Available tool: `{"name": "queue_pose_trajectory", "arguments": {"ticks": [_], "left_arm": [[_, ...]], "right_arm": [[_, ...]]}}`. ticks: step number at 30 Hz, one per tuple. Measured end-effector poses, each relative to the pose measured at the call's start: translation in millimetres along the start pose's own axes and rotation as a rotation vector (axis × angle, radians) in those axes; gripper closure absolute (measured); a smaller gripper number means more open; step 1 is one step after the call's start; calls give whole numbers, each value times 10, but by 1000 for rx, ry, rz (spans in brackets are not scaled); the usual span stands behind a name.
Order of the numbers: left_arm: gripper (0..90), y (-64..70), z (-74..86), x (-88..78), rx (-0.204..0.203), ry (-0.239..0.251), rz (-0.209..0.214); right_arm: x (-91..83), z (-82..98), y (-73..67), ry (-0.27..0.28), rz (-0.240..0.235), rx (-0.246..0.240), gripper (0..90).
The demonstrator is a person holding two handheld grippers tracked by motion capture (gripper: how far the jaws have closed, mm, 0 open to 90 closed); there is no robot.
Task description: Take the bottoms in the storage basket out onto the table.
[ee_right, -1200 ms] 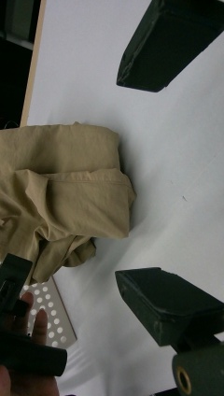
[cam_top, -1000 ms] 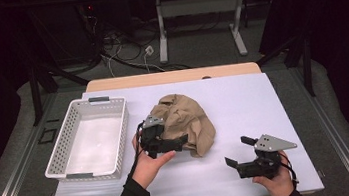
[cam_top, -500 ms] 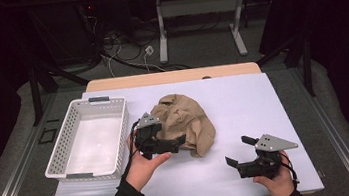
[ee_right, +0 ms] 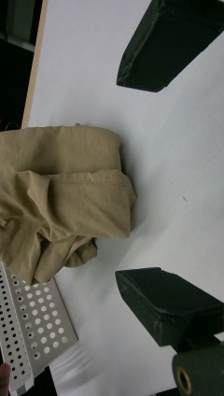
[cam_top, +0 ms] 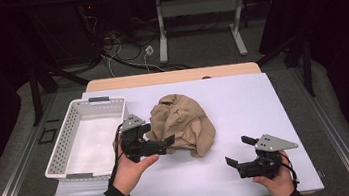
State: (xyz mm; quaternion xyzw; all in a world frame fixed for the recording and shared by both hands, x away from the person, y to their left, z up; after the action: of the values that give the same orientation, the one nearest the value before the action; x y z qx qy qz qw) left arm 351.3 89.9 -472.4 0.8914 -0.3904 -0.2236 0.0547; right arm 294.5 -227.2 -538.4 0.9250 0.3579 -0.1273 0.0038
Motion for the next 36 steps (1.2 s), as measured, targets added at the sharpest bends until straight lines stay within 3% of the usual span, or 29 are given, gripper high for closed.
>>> {"name": "queue_pose_trajectory", "arguments": {"ticks": [14,25,36], "left_arm": [[6,-264,-19,-449,-42,64,-71],[18,-459,0,-791,-47,109,-123],[18,-599,80,-960,-64,138,-144]], "right_arm": [[4,3,-7,-2,1,-1,63],[7,7,-6,-4,2,1,64],[16,14,-5,-3,3,6,64]]}}
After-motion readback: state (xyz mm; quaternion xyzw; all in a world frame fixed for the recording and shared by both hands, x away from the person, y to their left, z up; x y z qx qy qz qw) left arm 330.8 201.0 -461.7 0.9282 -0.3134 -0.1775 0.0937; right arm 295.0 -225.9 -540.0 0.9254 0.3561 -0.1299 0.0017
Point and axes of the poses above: each handheld gripper's, and its own axes: x roughly forward along the jaws, z roughly out of its underside, y roughly to its right, the point moved 4 cm from there along x, roughly forward along the jaws, and after that the axes turned 8 degrees about y, right-handed, at the moved point
